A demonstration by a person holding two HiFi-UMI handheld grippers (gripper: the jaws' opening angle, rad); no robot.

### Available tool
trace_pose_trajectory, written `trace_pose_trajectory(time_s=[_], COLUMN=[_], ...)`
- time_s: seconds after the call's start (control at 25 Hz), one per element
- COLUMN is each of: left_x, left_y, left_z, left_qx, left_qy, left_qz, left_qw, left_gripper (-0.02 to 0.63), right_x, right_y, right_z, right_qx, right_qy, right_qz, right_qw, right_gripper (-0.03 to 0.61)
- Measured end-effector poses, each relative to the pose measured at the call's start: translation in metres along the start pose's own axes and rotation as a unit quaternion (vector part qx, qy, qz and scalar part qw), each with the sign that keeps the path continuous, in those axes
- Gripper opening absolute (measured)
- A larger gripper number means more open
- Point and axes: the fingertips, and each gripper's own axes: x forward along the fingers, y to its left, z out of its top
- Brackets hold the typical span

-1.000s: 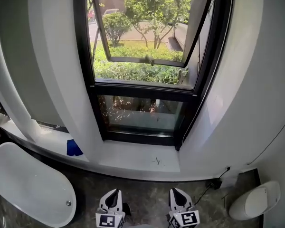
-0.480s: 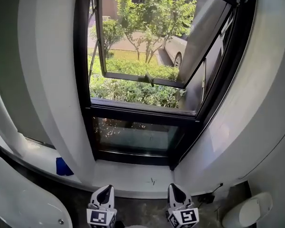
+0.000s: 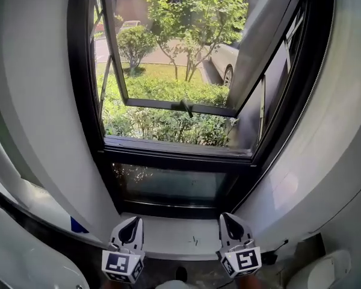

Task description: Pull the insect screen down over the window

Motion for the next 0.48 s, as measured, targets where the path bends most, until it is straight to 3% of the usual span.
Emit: trace_pose_trajectory(time_s=[0.28, 0.48], left_x=[0.094, 0.145], left_y=[0.008, 0.022], left_z=[0.084, 0.133], left_qx=[0.069, 0.140], left_qy=[-0.048, -0.057], left_qz=[0.030, 0.058], left_qw=[0.9960, 0.9869], left_gripper=[0.012, 0.012], right_x=[0.081, 0.122], right_y=[-0.075, -0.126], right_z=[0.078, 0.136], right_qx=[-0.096, -0.189], right_qy=[-0.085, -0.106], right_qz=[0.051, 0.043], right_qw=[0.990, 0.975], right_gripper=[-0.005, -0.005])
